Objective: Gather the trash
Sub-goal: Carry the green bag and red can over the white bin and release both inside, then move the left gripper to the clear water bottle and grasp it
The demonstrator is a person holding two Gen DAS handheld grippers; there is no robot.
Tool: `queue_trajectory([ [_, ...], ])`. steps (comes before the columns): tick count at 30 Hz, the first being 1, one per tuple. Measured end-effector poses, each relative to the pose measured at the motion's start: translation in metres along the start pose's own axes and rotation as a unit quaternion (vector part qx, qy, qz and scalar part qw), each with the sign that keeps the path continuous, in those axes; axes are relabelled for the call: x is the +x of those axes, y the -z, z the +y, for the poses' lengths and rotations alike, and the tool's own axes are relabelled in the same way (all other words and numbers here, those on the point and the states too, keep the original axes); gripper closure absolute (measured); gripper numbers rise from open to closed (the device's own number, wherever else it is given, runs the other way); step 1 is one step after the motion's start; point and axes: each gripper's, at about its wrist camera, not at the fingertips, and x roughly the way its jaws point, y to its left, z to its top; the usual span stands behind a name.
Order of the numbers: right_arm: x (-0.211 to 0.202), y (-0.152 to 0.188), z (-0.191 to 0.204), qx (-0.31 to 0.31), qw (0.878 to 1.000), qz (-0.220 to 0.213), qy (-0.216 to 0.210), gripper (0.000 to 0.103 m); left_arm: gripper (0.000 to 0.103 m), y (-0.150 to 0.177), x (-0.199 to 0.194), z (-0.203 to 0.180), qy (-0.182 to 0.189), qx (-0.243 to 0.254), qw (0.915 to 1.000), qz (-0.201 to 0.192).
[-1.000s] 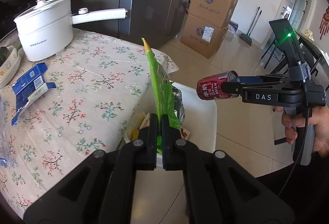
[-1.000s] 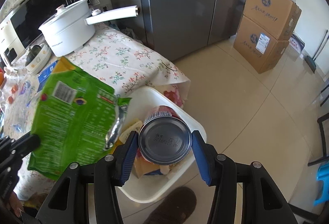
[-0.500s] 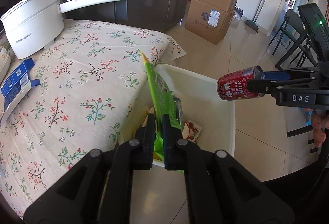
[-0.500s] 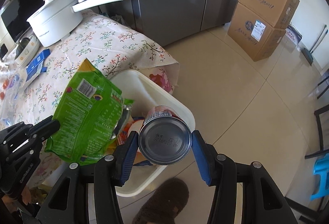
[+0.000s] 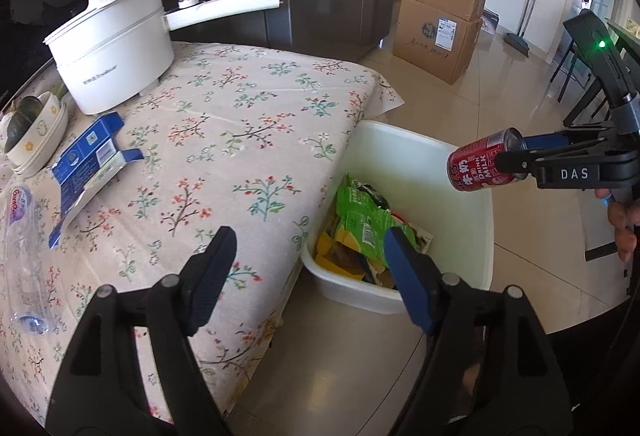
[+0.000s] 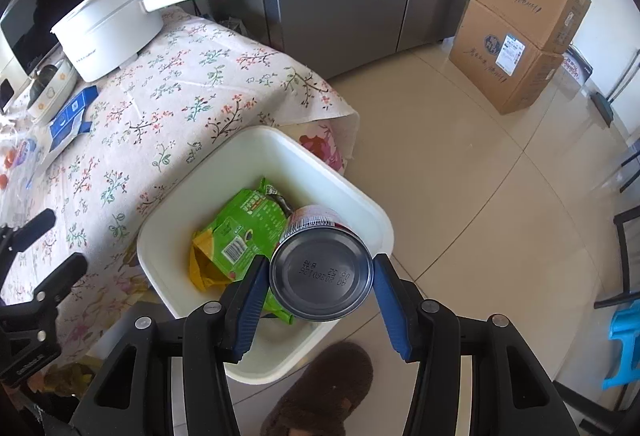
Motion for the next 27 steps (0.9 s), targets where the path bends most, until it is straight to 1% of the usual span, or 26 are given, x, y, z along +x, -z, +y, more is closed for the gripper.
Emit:
queue_trajectory([
  [3, 0.011, -0.002, 0.008, -0.002, 1.0, 0.014, -0.005, 0.049, 0.021, 0.004, -0.009, 0.015, -0.015, -0.012, 0.9998, 0.001],
  [8, 0.025, -0.006, 0.021, -0.011, 0.999, 0.03, 0.0, 0.049, 0.019, 0.012, -0.022, 0.037, -0.034, -0.026, 0.9991, 0.003],
  [15, 0.039, -0.013, 0.035, -0.018, 0.999, 0.041, 0.013, 0.049, 0.016, 0.025, -0.035, 0.063, -0.055, -0.045, 0.9975, 0.008],
  [17, 0.042, -0.015, 0.04, -0.021, 0.999, 0.04, 0.013, 0.049, 0.015, 0.027, -0.039, 0.069, -0.063, -0.047, 0.9969, 0.006],
  [21, 0.041, -0.02, 0.049, -0.024, 0.999, 0.03, 0.006, 0.048, 0.007, 0.031, -0.048, 0.078, -0.074, -0.055, 0.9957, -0.002],
  [22, 0.039, -0.021, 0.051, -0.026, 0.999, 0.026, 0.005, 0.045, 0.006, 0.032, -0.05, 0.08, -0.075, -0.058, 0.9955, -0.003],
  [23, 0.037, -0.023, 0.054, -0.027, 0.999, 0.022, 0.004, 0.04, 0.006, 0.032, -0.051, 0.082, -0.075, -0.06, 0.9953, -0.004],
  [25, 0.031, -0.024, 0.058, -0.027, 1.0, 0.012, -0.002, 0.037, 0.005, 0.033, -0.053, 0.086, -0.077, -0.064, 0.995, -0.004],
  [27, 0.026, -0.027, 0.062, -0.026, 1.0, 0.006, -0.01, 0.037, 0.005, 0.034, -0.055, 0.089, -0.078, -0.066, 0.9947, -0.003],
])
